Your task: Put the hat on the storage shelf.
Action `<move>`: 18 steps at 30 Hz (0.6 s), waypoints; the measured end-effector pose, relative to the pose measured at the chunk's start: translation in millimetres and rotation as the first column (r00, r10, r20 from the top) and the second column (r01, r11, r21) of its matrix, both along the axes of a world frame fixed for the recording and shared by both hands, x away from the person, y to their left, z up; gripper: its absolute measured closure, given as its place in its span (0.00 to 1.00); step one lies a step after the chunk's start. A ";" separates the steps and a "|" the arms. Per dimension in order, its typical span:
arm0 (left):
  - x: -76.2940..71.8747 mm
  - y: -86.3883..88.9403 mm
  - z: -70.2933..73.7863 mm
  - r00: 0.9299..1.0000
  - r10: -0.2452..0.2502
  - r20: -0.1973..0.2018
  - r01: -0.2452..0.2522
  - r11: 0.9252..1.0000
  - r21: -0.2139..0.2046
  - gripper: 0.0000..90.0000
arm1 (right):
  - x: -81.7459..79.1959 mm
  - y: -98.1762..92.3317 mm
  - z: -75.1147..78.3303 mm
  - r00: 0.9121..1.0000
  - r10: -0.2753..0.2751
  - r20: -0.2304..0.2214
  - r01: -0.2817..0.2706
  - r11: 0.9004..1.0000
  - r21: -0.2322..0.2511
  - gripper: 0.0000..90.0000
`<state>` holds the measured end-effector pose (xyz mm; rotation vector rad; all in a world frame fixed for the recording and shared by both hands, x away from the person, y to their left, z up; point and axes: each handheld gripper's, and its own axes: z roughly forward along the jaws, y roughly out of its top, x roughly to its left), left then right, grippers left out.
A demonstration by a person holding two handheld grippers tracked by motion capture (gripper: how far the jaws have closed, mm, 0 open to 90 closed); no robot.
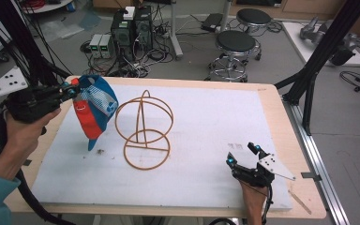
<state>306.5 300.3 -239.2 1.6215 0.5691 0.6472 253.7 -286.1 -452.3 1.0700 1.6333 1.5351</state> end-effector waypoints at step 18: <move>-31.4 -13.9 32.2 0.996 -0.063 0.063 0.063 0.998 0.002 0.99 | 0.4 -0.6 -0.1 1.000 -0.005 0.005 0.005 1.000 0.004 0.12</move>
